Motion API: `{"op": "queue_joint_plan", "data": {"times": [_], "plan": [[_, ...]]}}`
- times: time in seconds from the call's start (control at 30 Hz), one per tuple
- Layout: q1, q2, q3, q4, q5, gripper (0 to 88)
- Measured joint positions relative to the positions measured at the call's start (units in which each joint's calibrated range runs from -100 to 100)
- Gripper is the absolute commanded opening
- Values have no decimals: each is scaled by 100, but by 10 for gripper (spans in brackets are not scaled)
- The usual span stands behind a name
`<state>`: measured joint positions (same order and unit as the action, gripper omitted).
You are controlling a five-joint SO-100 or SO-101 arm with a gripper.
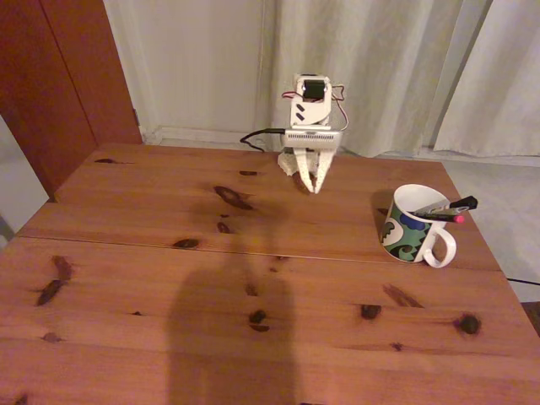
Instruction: Clean up the desk and place the pens and markers into the cup
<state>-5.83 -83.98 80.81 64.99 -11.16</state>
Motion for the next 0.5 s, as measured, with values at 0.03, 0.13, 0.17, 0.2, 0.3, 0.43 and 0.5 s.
{"op": "queue_joint_plan", "data": {"times": [0.03, 0.13, 0.17, 0.2, 0.3, 0.43, 0.5], "plan": [[73, -127, 0, 290, 73, 7], [213, -466, 0, 1029, 234, 7], [249, -576, 0, 1236, 259, 7], [264, -678, 0, 1435, 278, 7], [279, -1034, 212, 1833, 317, 7], [381, -1347, 654, 1817, 410, 7], [528, -1441, 713, 1817, 449, 7]]}}
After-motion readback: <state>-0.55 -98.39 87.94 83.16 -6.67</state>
